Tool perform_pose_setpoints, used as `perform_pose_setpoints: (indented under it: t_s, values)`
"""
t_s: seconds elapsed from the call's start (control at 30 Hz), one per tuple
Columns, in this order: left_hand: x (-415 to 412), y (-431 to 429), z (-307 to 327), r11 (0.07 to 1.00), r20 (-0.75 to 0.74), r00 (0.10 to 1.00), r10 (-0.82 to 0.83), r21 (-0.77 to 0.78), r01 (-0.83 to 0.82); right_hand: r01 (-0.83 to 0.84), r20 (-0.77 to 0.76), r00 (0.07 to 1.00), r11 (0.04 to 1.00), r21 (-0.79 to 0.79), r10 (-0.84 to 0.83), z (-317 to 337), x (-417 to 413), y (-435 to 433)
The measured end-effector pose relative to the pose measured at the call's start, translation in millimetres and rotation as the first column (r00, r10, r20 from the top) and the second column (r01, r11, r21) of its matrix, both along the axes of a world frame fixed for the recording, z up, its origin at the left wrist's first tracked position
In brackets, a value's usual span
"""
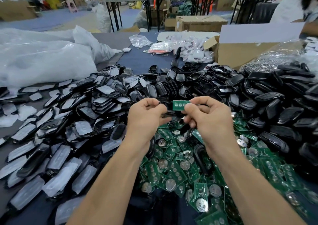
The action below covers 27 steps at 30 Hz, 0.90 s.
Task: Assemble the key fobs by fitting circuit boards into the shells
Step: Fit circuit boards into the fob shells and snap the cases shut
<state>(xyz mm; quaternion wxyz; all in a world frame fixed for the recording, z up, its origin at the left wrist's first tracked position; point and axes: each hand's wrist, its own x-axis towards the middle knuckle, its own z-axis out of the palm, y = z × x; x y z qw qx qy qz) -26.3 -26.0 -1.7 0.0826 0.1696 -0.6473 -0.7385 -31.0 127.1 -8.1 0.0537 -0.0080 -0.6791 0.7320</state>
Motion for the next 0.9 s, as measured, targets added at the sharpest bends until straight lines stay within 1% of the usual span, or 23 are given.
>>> perform_pose_setpoints:
  t_s: [0.1, 0.17, 0.23, 0.3, 0.4, 0.5, 0.57, 0.7, 0.9]
  values:
    - [2, 1, 0, 0.996, -0.023, 0.997, -0.075, 0.038, 0.076, 0.086, -0.056, 0.995, 0.985, 0.148, -0.078, -6, 1, -3]
    - [2, -1, 1, 0.994, -0.033, 0.995, -0.091, 0.065, 0.093, 0.125, -0.079, 0.991, 0.973, 0.193, -0.112, -8, 0, -2]
    - [4, -2, 3, 0.992, -0.031, 0.995, -0.099, 0.074, 0.101, 0.130, -0.081, 0.990, 0.975, 0.182, -0.117, -7, 0, -2]
    - [4, -2, 4, 0.992, -0.027, 0.995, -0.092, 0.083, 0.094, 0.097, -0.070, 0.994, 0.983, 0.156, -0.087, -6, 0, -3]
    - [4, 0, 4, 0.982, -0.046, 0.992, -0.114, 0.147, 0.120, 0.078, -0.095, 0.994, 0.980, 0.181, -0.061, -5, 3, -5]
    - [3, 3, 5, 0.948, -0.072, 0.986, -0.153, 0.272, 0.167, 0.128, -0.127, 0.987, 0.968, 0.218, -0.102, -3, 4, -5]
    - [3, 4, 5, 0.926, -0.079, 0.983, -0.167, 0.329, 0.184, 0.166, -0.142, 0.981, 0.956, 0.243, -0.134, -3, 4, -4]
    - [5, 6, 4, 0.905, -0.090, 0.977, -0.191, 0.369, 0.211, 0.222, -0.148, 0.971, 0.942, 0.252, -0.190, -2, 4, -4]
    - [7, 11, 4, 0.905, -0.119, 0.985, -0.122, 0.394, 0.159, 0.286, -0.184, 0.953, 0.916, 0.280, -0.241, -2, 3, -5]
